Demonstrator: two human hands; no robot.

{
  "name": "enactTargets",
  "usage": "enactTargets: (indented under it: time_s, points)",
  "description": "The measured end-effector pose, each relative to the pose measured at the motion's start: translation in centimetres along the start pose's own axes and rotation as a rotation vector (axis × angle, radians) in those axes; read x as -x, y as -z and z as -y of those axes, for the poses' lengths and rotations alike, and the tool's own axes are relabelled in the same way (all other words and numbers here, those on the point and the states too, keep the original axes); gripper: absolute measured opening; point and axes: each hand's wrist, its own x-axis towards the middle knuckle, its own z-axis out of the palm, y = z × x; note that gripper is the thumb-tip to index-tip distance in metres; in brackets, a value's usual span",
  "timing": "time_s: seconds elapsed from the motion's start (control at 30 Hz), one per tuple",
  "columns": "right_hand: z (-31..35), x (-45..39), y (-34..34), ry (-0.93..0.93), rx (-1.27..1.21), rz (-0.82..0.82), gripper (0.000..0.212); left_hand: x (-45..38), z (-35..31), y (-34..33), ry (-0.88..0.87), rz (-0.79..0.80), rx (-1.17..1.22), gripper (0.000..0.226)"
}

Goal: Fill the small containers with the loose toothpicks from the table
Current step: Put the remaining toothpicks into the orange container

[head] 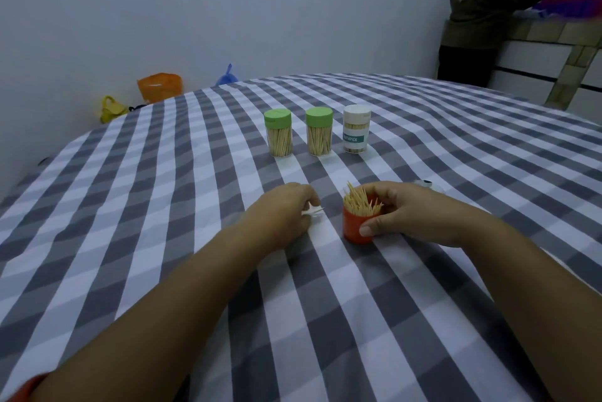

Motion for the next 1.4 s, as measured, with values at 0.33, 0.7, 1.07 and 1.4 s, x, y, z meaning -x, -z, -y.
enactTargets:
  time_s: [0.33,0.7,1.07,1.4]
  points:
    - [0.1,0.0,-0.3,0.033,0.032,-0.033,0.069,-1.7,-0.5,0.5,0.103,0.119,-0.295,0.035]
    - [0.9,-0.1,-2.1,0.117,-0.007,-0.084,0.061,-0.1,1.1,0.8,0.197,-0.009,0.08,0.014]
    - [1.4,-0.3,-3.8,0.152,0.016,-0.102,0.066,1.6,1.2,3.5,0.025,-0.317,1.014,0.026]
    - [1.6,-0.3,-4.0,0.158,0.036,-0.11,0.068,1.9,0.6,3.4,0.057,-0.149,0.211,0.025]
